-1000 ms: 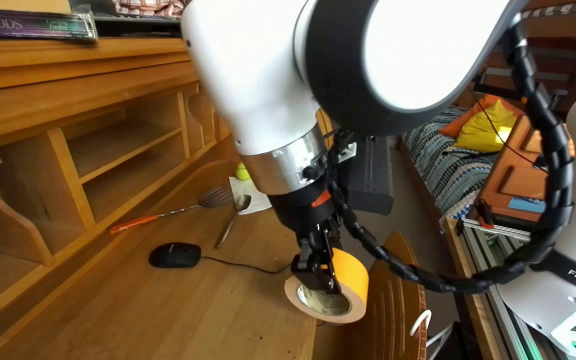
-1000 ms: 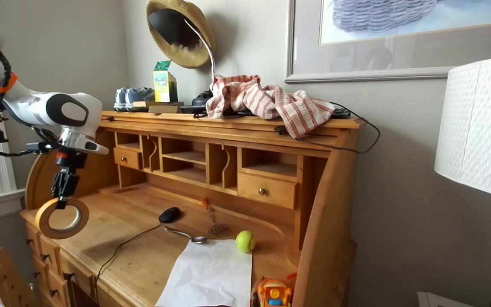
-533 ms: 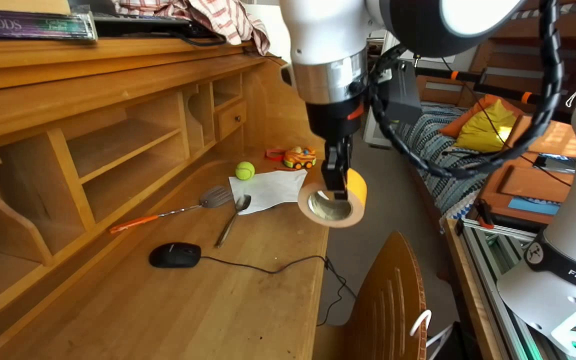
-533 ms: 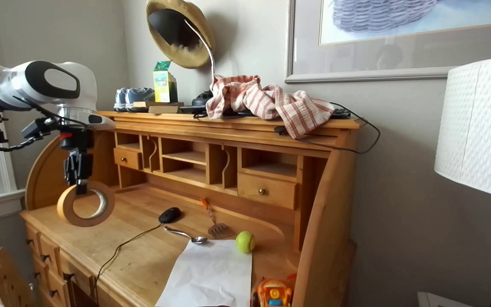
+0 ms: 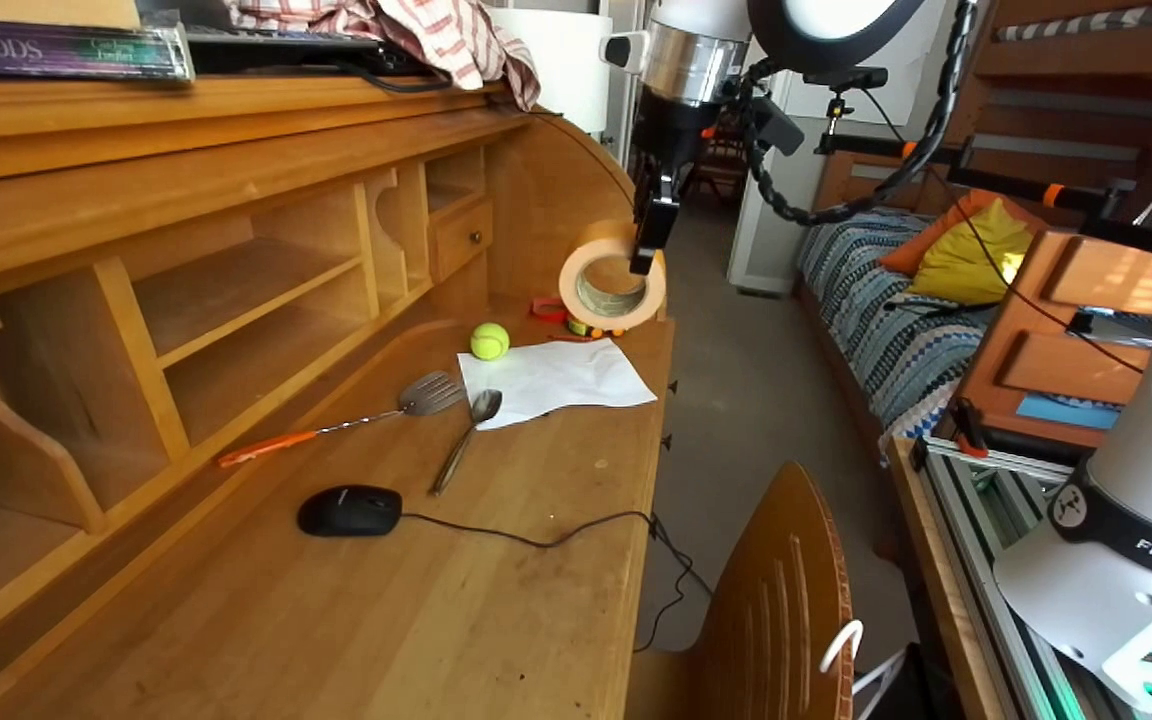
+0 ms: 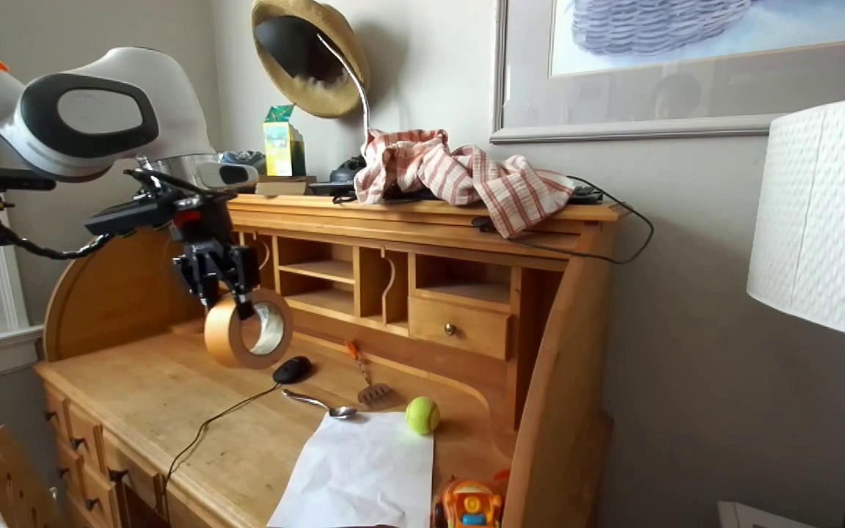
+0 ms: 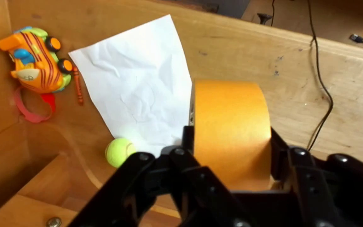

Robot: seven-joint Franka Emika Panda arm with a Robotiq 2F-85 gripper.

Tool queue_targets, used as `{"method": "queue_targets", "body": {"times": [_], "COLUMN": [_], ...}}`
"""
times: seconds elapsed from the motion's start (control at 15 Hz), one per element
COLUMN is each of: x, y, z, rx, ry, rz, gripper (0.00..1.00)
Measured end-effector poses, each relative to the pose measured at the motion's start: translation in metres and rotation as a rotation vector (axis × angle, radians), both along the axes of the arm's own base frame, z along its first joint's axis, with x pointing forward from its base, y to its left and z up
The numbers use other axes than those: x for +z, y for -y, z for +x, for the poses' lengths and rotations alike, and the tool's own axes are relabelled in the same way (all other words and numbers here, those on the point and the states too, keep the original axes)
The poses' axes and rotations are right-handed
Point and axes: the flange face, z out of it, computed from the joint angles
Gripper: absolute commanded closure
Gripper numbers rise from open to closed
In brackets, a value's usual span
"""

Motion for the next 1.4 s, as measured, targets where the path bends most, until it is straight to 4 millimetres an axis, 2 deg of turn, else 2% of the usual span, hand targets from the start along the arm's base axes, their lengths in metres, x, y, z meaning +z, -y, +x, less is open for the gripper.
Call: {"method": "queue_targets", "body": {"times": [0.07, 0.13, 0.4, 0.8, 0.93, 1.13, 1.4], "x": [-0.002, -0.005, -0.008, -0.043, -0.053, -0.057, -0.046], "y": [0.009, 0.013, 0.004, -0.054, -0.066, -0.071, -0.069], "z": [-0.001, -0.001, 0.002, 0.028, 0.033, 0.033, 0.015], "rx": [0.019, 0.028, 0.031, -0.122, -0.14, -0.14, -0.099], "ry": [0.019, 0.024, 0.021, 0.112, 0.167, 0.274, 0.4], "rz": [0.019, 0.027, 0.029, 0.061, 0.087, 0.096, 0.053], "gripper": [0.46, 0.71, 0.71, 0.71, 0.71, 0.71, 0.71]}}
